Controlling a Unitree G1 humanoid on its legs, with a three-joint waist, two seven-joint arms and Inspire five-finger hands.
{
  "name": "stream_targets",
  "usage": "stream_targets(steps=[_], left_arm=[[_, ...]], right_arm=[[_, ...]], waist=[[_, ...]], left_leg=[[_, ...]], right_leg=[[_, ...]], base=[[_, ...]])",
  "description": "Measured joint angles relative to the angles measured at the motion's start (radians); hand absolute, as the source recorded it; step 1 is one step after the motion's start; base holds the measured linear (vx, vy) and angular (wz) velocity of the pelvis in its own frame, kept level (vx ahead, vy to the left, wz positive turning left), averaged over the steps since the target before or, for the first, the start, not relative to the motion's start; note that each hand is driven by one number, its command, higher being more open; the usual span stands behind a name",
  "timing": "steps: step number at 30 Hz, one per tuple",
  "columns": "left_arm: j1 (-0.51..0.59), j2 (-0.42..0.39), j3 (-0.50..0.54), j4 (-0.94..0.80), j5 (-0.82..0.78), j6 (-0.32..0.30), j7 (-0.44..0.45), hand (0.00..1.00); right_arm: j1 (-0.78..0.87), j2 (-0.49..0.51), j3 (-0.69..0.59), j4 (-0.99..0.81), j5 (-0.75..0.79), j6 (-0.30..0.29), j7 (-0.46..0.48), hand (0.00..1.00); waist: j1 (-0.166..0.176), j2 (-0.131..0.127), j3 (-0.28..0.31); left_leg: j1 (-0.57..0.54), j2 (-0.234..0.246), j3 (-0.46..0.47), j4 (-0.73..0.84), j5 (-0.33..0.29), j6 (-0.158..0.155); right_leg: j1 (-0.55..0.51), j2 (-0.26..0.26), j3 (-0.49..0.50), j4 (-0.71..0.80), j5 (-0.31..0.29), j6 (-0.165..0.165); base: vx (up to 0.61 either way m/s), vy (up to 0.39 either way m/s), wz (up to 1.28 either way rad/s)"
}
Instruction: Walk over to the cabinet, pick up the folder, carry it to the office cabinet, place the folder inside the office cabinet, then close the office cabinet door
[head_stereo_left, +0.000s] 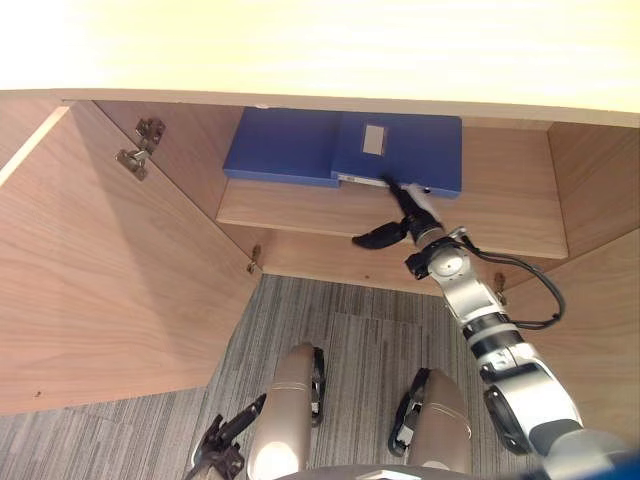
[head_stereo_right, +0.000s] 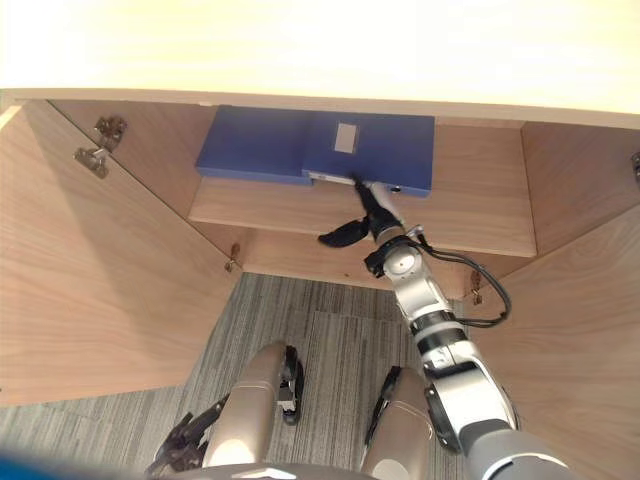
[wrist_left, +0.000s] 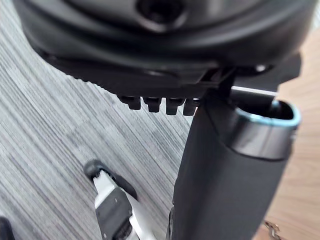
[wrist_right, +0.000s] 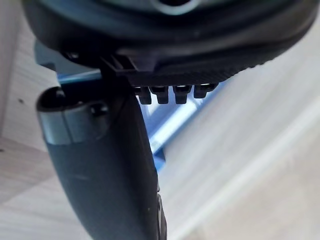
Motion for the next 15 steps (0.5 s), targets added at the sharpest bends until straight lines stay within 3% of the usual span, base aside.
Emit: stream_targets(steps=[3,6,11,15], left_arm=[[0.025,0.015,-0.001,0.001,0.02,-0.008,0.015,1.0],[0.023,0.019,-0.012,-0.003,0.052,-0.032,0.017,1.0],[0.015,0.021,-0.042,-0.004,0.057,-0.045,0.014,1.0],[0.014,0.03,-0.066,-0.001,0.056,-0.051,0.016,1.0]], right_arm=[[0.048,-0.039,-0.053,-0.119,-0.099,-0.039,-0.11,1.0],[0.05,-0.072,-0.077,-0.125,-0.163,-0.058,-0.176,1.0],[0.041,-0.111,-0.077,-0.119,-0.173,-0.062,-0.185,1.0],[-0.084,-0.151,-0.066,-0.017,-0.147,-0.062,-0.177,1.0]], waist=[[-0.001,0.003,0.007],[-0.002,0.011,0.011],[0.005,0.039,0.03],[0.02,0.055,0.064]], left_leg=[[-0.009,-0.002,-0.001,0.015,-0.005,0.01],[-0.023,-0.009,-0.002,0.029,-0.008,0.015],[-0.08,-0.012,-0.009,0.085,-0.017,0.027],[-0.14,-0.012,-0.009,0.14,-0.02,0.033]], right_leg=[[-0.003,-0.004,-0.002,0.007,0.0,0.002],[-0.009,-0.015,-0.002,0.019,-0.001,0.005],[-0.056,-0.023,0.001,0.065,-0.007,0.009],[-0.118,-0.029,0.021,0.122,-0.012,0.008]], base=[[0.01,0.034,0.04],[0.01,0.028,0.07],[0.01,0.022,0.05],[0.0,0.0,0.0]])
